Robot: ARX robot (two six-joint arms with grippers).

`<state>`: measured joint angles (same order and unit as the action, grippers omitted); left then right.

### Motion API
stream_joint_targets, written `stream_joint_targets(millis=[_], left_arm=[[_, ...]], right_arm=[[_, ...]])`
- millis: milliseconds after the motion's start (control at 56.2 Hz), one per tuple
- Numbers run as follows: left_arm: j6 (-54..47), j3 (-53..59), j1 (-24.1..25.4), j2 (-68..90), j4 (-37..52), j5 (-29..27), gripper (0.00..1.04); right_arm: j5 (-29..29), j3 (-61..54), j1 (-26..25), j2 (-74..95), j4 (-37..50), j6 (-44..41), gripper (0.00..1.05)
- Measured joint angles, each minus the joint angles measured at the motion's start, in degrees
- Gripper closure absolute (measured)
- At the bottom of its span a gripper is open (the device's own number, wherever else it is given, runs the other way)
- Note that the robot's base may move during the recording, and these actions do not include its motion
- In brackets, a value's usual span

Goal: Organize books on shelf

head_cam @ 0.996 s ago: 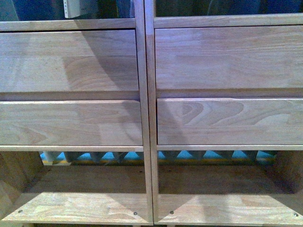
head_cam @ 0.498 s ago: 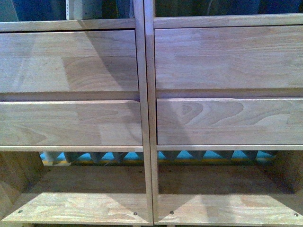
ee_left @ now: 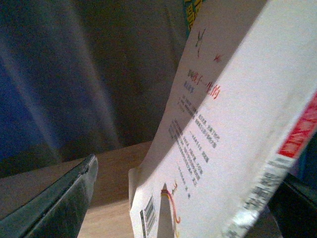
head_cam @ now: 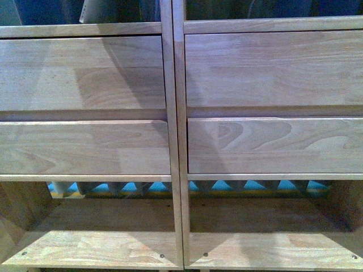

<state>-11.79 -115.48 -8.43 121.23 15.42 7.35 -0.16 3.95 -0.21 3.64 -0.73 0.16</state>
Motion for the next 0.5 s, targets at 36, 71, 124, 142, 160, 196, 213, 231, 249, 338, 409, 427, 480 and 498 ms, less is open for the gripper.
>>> stream_joint_targets(millis=[36,71,124,142,160,196,213,231,249,338,409,427,480,498], left_arm=[[0.46,2.27,-0.02,-1.84,1.25,0.55,0.08],[0.76,4.59,-0.02,-3.76,2.43,1.01,0.07],[1.53,8.59,-0.11,-7.23,4.02,1.86,0.07],[1.79,9.42,-0.13,-7.98,4.33,2.01,0.07],[2.29,11.17,-0.17,-9.49,4.85,2.38,0.07],[2.71,13.94,-0.26,-11.82,5.90,2.73,0.07],[2.97,15.85,-0.37,-13.35,6.73,2.75,0.07],[3.30,17.81,-0.44,-14.95,7.54,2.75,0.07],[3.39,18.82,-0.48,-15.74,7.96,2.75,0.07],[4.92,28.20,-0.57,-23.23,10.93,1.27,0.07],[5.01,34.80,-0.50,-28.70,12.70,-1.84,0.07],[4.90,37.11,-0.39,-30.62,13.35,-3.15,0.07],[4.79,42.91,0.00,-35.76,14.49,-5.29,0.07],[4.87,45.18,0.31,-37.99,14.45,-5.68,0.07]], right_arm=[[0.02,0.00,0.00,0.00,0.00,0.00,0.06],[0.02,0.00,0.00,0.00,0.00,0.00,0.07],[0.00,0.00,0.00,0.00,0.00,0.00,0.07],[0.00,0.00,0.00,0.00,0.00,0.00,0.07],[0.00,0.00,0.00,0.00,0.00,0.00,0.07],[0.02,0.00,0.00,0.00,0.00,0.00,0.07],[0.02,0.00,0.00,0.00,0.00,0.00,0.07],[0.02,0.00,0.00,0.00,0.00,0.00,0.07],[0.02,0.00,0.00,0.00,0.00,0.00,0.07],[0.00,0.00,0.00,0.00,0.00,0.00,0.07],[0.02,0.00,0.00,0.00,0.00,0.00,0.07],[0.02,0.00,0.00,0.00,0.00,0.00,0.07],[0.02,0.00,0.00,0.00,0.00,0.00,0.07],[0.02,0.00,0.00,0.00,0.00,0.00,0.07]])
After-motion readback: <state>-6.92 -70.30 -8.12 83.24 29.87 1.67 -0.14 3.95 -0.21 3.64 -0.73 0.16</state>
